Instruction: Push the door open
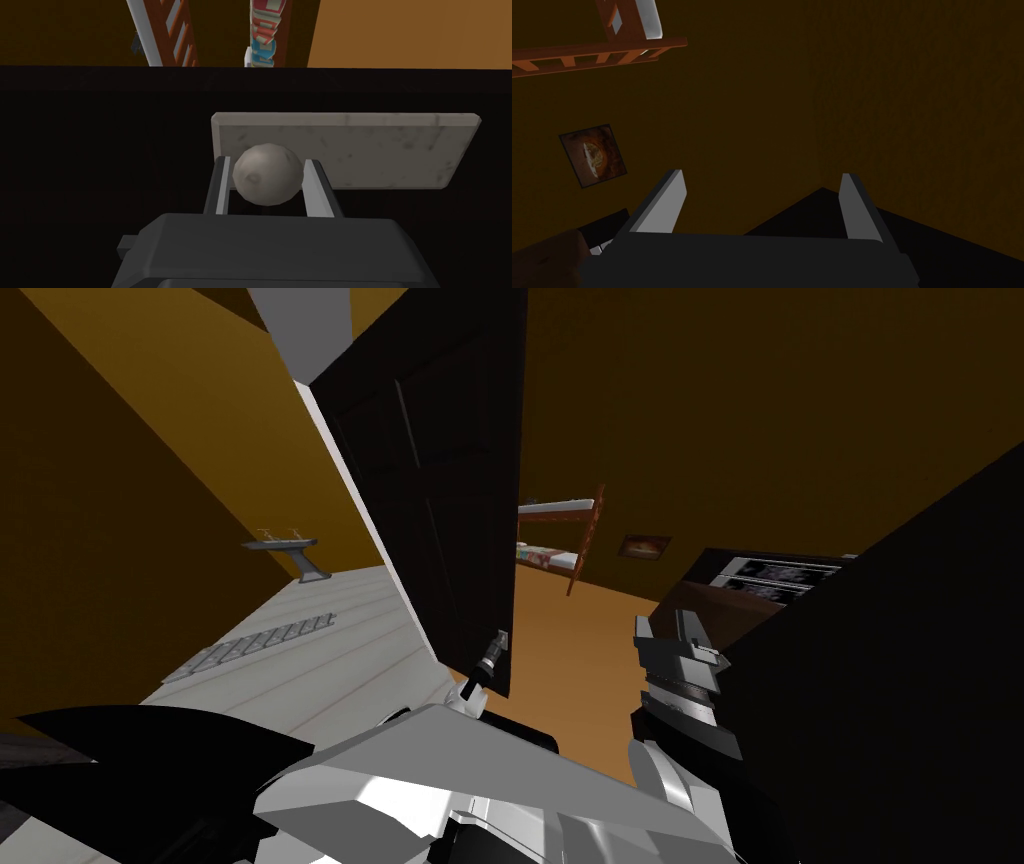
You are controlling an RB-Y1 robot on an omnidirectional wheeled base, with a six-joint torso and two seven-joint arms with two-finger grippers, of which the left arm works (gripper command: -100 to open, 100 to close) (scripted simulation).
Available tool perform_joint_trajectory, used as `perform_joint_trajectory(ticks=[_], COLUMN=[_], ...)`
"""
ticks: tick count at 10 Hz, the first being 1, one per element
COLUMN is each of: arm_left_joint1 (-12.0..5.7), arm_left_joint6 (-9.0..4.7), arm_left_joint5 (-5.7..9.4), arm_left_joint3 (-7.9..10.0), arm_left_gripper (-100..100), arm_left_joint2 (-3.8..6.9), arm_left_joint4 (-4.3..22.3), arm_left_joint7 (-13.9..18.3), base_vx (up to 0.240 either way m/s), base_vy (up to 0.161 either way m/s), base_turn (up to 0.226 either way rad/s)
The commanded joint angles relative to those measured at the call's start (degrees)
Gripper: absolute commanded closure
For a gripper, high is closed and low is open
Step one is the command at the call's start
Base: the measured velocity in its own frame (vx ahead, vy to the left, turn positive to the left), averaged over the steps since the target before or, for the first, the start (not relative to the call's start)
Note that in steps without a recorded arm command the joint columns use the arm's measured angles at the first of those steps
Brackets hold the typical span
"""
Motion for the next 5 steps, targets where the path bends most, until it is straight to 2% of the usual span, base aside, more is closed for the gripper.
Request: perform_joint_trajectory(ticks=[1,3,5], arm_left_joint1=[0.04,-0.04,-0.12], arm_left_joint6=[0.16,0.14,0.13], arm_left_joint5=[0.5,1.04,1.63], arm_left_joint3=[1.18,2.41,3.78], arm_left_gripper=[100,100,100], arm_left_joint2=[1.24,1.77,2.22], arm_left_joint4=[-1.04,-0.91,-0.78], arm_left_joint7=[-0.19,-0.54,-0.93], base_vx=[0.186,0.179,0.196], base_vy=[-0.057,-0.079,-0.077], base_turn=[0.018,0.036,0.082])
